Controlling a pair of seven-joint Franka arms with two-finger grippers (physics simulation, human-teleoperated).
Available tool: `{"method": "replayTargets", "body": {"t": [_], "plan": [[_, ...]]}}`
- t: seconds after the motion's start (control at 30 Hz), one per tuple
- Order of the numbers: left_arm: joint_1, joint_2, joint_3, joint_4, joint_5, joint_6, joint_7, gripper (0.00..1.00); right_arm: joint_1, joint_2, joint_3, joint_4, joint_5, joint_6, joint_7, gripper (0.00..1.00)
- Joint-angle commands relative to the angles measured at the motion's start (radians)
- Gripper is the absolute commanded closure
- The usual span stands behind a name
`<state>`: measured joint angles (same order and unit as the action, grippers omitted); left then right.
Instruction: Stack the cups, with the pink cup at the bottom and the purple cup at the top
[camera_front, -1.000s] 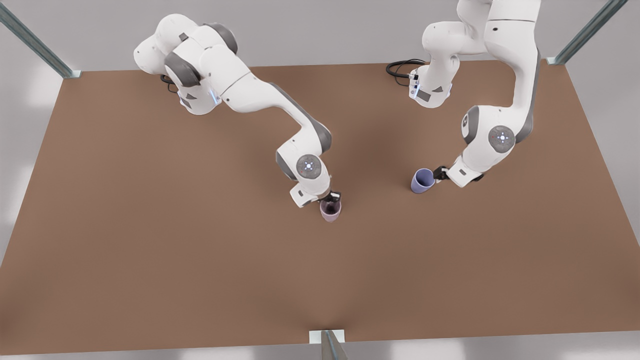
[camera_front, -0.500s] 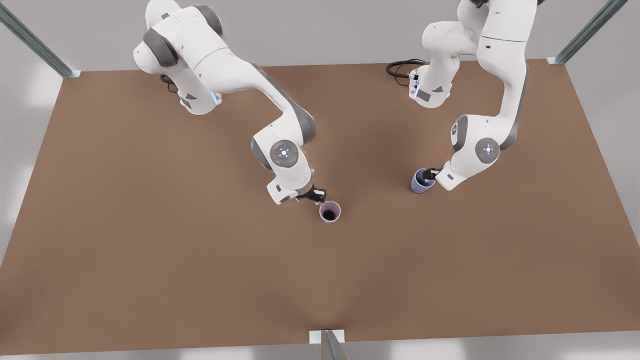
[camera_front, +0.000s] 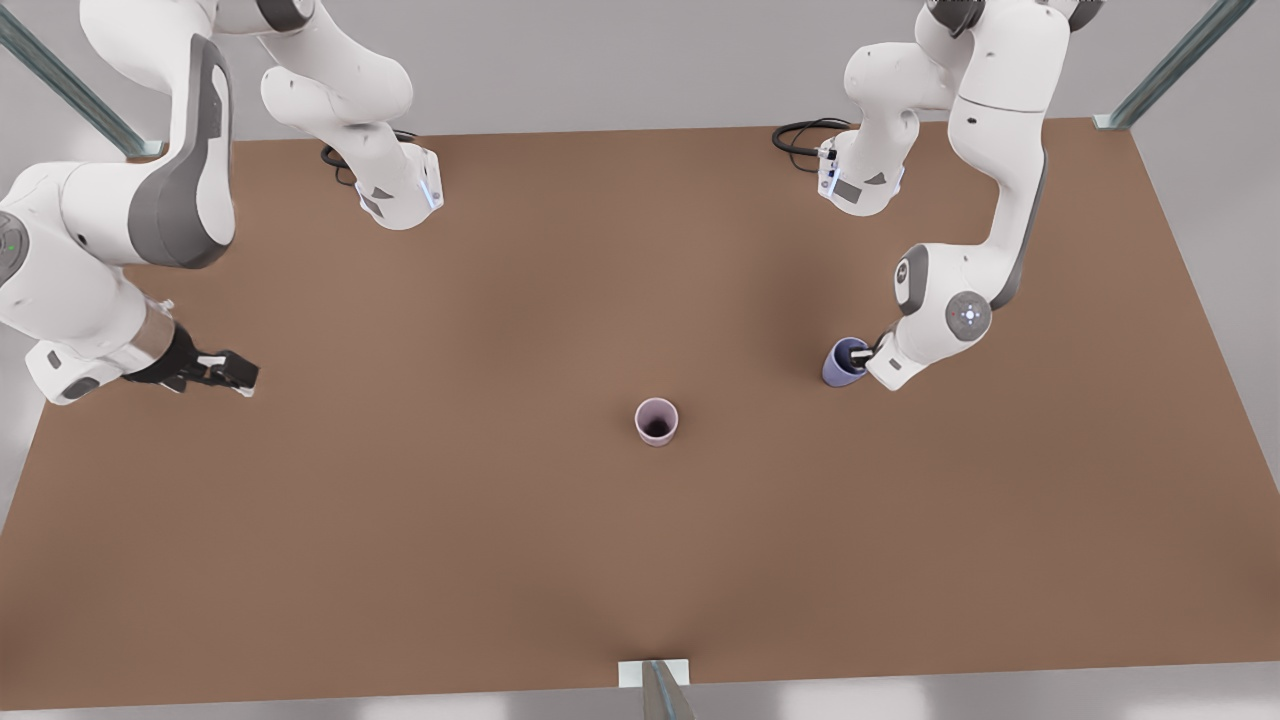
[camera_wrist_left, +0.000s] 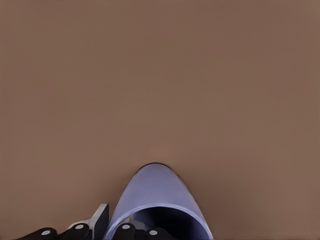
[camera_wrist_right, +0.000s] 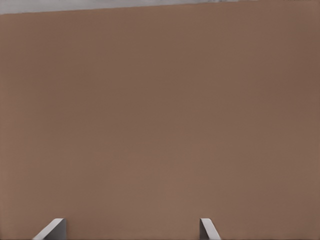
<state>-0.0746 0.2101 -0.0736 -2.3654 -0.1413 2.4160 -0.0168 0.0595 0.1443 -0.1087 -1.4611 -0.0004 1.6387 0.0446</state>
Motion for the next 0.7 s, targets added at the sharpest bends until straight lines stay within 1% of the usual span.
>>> {"method": "replayTargets", "body": {"t": [0.0, 0.23, 0.33, 0.43, 0.47, 0.53, 0.63, 0.67], "plan": [[0.001, 0.000, 0.000, 0.000, 0.000, 0.000, 0.000, 0.79, -0.001, 0.001, 0.000, 0.004, 0.007, 0.001, 0.000, 0.00], [-0.008, 0.006, -0.002, 0.000, -0.001, 0.000, 0.000, 0.79, 0.000, 0.024, 0.001, 0.016, 0.027, 0.033, 0.001, 0.00], [-0.008, -0.031, -0.031, 0.026, -0.024, -0.020, -0.031, 0.79, -0.001, 0.023, 0.001, 0.016, 0.025, 0.026, 0.001, 0.00], [-0.010, -0.043, -0.061, 0.118, -0.024, -0.109, -0.116, 0.79, -0.001, 0.024, 0.000, 0.016, 0.025, 0.030, 0.001, 0.00], [-0.011, -0.044, -0.098, 0.164, -0.024, -0.147, -0.188, 0.79, -0.003, 0.024, 0.000, 0.016, 0.025, 0.032, 0.001, 0.00], [-0.013, -0.046, -0.104, 0.247, -0.024, -0.228, -0.224, 0.79, -0.001, 0.026, 0.000, 0.016, 0.025, 0.033, 0.001, 0.00], [-0.016, -0.032, -0.184, 0.327, -0.027, -0.250, -0.359, 0.79, -0.003, 0.027, 0.000, 0.018, 0.023, 0.035, 0.003, 0.00], [-0.019, -0.026, -0.204, 0.348, -0.059, -0.250, -0.397, 0.79, -0.004, 0.027, 0.000, 0.025, 0.023, 0.033, 0.003, 0.00]]}}
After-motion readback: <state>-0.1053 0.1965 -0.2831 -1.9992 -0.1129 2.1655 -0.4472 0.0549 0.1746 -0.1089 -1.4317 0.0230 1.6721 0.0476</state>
